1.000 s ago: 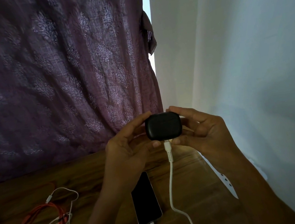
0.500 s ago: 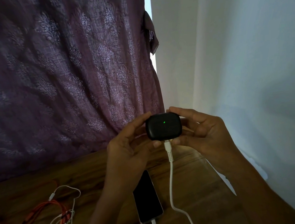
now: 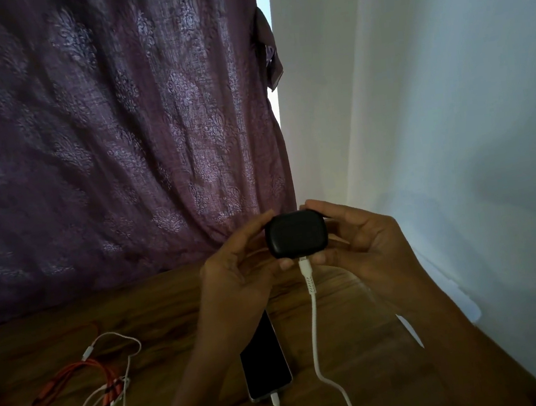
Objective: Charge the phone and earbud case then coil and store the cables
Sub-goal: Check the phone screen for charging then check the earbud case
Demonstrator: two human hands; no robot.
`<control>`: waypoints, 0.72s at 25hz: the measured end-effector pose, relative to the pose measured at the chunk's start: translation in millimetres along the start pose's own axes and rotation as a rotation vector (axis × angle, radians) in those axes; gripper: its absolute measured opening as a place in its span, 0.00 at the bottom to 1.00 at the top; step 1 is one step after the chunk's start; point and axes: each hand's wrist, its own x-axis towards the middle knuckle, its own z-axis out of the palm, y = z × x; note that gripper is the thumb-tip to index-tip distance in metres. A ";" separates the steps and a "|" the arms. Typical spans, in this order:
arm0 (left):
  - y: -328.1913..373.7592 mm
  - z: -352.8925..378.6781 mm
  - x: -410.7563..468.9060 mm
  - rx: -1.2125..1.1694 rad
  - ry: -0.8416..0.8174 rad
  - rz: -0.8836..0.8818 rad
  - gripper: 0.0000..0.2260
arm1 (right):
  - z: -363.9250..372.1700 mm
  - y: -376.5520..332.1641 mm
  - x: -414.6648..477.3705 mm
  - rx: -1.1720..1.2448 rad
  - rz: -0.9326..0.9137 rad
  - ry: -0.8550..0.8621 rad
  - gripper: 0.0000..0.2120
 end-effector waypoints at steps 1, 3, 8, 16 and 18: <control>-5.8 1.1 0.3 0.033 0.003 -0.007 0.26 | -0.7 4.9 0.8 -0.007 0.016 0.004 0.26; -20.3 4.5 0.8 0.104 0.016 -0.019 0.26 | -2.5 18.9 1.9 -0.034 0.059 -0.007 0.27; -72.0 18.2 -1.1 0.289 -0.004 -0.086 0.27 | -5.9 68.4 6.8 -0.094 0.267 -0.096 0.26; -181.3 41.5 -14.0 0.556 -0.153 -0.286 0.24 | -6.0 155.7 -3.2 -0.406 0.449 -0.205 0.23; -199.0 45.6 -19.1 0.614 -0.172 -0.281 0.24 | -3.5 169.1 -5.9 -0.486 0.512 -0.246 0.25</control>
